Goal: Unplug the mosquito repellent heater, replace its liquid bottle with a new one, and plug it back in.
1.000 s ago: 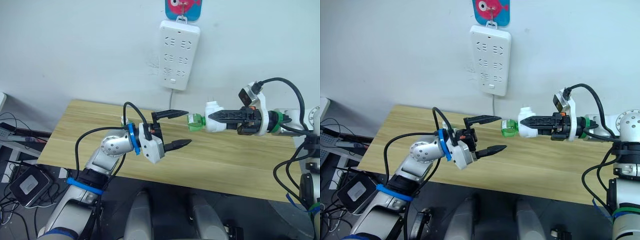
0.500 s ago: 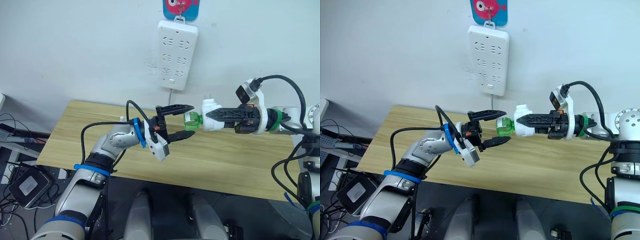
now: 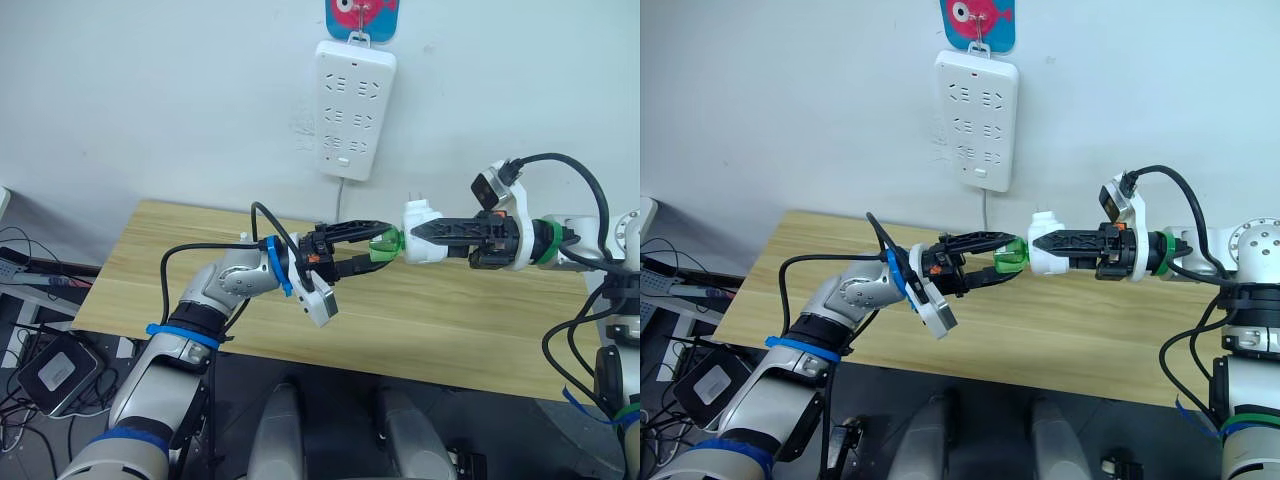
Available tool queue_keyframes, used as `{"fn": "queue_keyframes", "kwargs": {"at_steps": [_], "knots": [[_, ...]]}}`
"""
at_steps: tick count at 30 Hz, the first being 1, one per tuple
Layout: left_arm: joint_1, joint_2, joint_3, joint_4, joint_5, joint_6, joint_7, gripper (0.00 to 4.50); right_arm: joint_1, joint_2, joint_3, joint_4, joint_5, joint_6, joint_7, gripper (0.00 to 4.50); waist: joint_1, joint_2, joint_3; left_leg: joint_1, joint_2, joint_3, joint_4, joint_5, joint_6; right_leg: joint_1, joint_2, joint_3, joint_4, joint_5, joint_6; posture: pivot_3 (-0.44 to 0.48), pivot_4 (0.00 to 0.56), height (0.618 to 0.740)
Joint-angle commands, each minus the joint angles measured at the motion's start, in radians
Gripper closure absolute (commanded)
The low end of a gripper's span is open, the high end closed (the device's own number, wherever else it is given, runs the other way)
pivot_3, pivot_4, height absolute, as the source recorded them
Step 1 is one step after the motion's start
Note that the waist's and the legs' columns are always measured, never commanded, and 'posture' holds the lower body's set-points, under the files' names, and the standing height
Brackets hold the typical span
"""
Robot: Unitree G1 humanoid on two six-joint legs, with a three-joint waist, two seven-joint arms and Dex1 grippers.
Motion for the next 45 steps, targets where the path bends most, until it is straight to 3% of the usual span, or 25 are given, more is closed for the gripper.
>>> {"fn": "queue_keyframes", "kwargs": {"at_steps": [1, 2, 4, 6, 7, 11, 14, 16, 23, 27, 35, 40, 45], "knots": [[0.018, 0.023, -0.097, -0.087, -0.272, 0.096, -0.101, 2.25, 0.007, -0.013, -0.016, -0.044, 0.021, 0.009, 0.015, 1.51, 0.0, 0.0, 0.0, 0.0, 0.0, 0.0, 0.0, 0.0, 0.0, 0.0, 0.0, 0.0, 0.0, 0.0, 0.0, -0.042, 0.285, 0.74], [0.044, 0.028, -0.134, -0.163, -0.424, 0.218, -0.183, 2.25, 0.01, -0.017, -0.015, -0.047, 0.016, 0.009, 0.019, 1.51, -0.002, 0.0, 0.0, 0.0, 0.0, 0.0, 0.0, 0.0, 0.0, 0.0, 0.0, 0.0, 0.0, 0.0, 0.0, -0.049, 0.286, 0.74], [0.1, 0.057, -0.159, -0.414, -0.811, 0.678, -0.301, 2.25, 0.017, -0.027, -0.013, -0.063, -0.004, 0.009, 0.031, 1.51, -0.008, 0.0, 0.0, 0.0, 0.0, 0.0, 0.0, 0.0, 0.0, 0.0, 0.0, 0.0, 0.0, 0.0, 0.0, -0.056, 0.29, 0.74], [0.115, 0.125, -0.142, -0.631, -1.229, 1.174, -0.294, 2.25, 0.023, -0.041, -0.007, -0.072, -0.011, 0.009, 0.045, 1.51, -0.014, 0.0, 0.001, 0.0, 0.001, -0.001, 0.0, 0.0, 0.0, 0.0, 0.0, 0.0, 0.001, 0.0, 0.0, -0.057, 0.291, 0.74], [0.108, 0.153, -0.117, -0.679, -1.37, 1.339, -0.288, 2.25, 0.024, -0.048, -0.002, -0.079, -0.012, 0.009, 0.055, 1.51, -0.015, 0.0, 0.001, 0.0, 0.001, -0.003, 0.0, 0.0, 0.0, 0.0, 0.0, -0.002, 0.001, 0.0, 0.0, -0.057, 0.291, 0.74], [0.076, 0.212, -0.003, -0.643, -1.779, 1.813, -0.273, 2.25, 0.025, -0.061, 0.013, -0.108, -0.006, 0.009, 0.085, 1.51, -0.027, 0.0, 0.0, 0.001, 0.001, -0.004, 0.001, 0.0, 0.0, 0.001, 0.001, -0.003, 0.002, -0.001, 0.001, -0.057, 0.291, 0.74], [0.062, 0.22, 0.06, -0.468, -2.166, 2.134, -0.222, 2.25, 0.03, -0.06, 0.018, -0.126, -0.004, 0.009, 0.094, 1.51, -0.036, 0.0, 0.001, 0.001, 0.001, -0.003, 0.001, 0.0, 0.0, 0.001, 0.001, -0.002, 0.002, -0.001, 0.002, -0.041, 0.291, 0.74], [0.061, 0.221, 0.082, -0.388, -2.28, 2.263, -0.201, 2.25, 0.033, -0.06, 0.019, -0.133, -0.004, 0.009, 0.096, 1.51, -0.041, 0.0, 0.001, 0.001, 0.001, -0.004, 0.001, 0.0, 0.0, 0.001, 0.002, -0.003, 0.002, -0.001, 0.002, -0.047, 0.291, 0.74], [0.167, 0.237, 0.158, -0.421, -2.174, 2.422, -0.246, 2.25, 0.038, -0.104, -0.017, -0.098, -0.109, -0.003, 0.074, 1.51, -0.044, -0.001, 0.001, 0.001, 0.001, -0.003, 0.001, 0.0, 0.0, 0.0, 0.002, -0.002, 0.002, -0.001, 0.0, -0.058, 0.297, 0.74], [0.225, 0.25, 0.216, -0.433, -2.102, 2.453, -0.269, 2.25, 0.104, -0.182, 0.013, -0.14, -0.324, -0.1, 0.076, 1.51, -0.035, -0.001, 0.001, 0.001, 0.001, -0.002, 0.001, 0.0, 0.0, 0.0, 0.002, -0.001, 0.001, -0.001, 0.001, -0.054, 0.298, 0.74], [0.305, 0.208, 0.268, -0.558, -1.994, 2.458, -0.288, 2.25, 0.299, -0.294, 0.285, -0.08, -0.897, -0.427, 0.066, 1.51, -0.021, 0.0, 0.001, 0.001, 0.001, -0.001, 0.0, 0.0, 0.0, -0.001, 0.001, 0.0, 0.0, -0.002, 0.001, -0.041, 0.29, 0.74], [0.303, 0.166, 0.294, -0.573, -1.975, 2.456, -0.258, 2.25, 0.36, -0.25, 0.268, -0.009, -1.033, -0.457, 0.03, 1.51, -0.023, 0.0, 0.0, 0.001, 0.0, 0.001, 0.0, 0.0, 0.0, 0.0, 0.0, 0.001, 0.0, -0.001, 0.001, -0.023, 0.286, 0.74], [0.318, 0.16, 0.312, -0.612, -1.962, 2.471, -0.25, 2.25, 0.336, -0.16, 0.217, 0.071, -1.122, -0.446, -0.036, 1.51, -0.025, -0.001, 0.0, 0.002, 0.001, 0.0, 0.0, 0.0, 0.0, 0.0, 0.001, 0.001, 0.0, -0.001, 0.001, -0.013, 0.289, 0.74]]}}
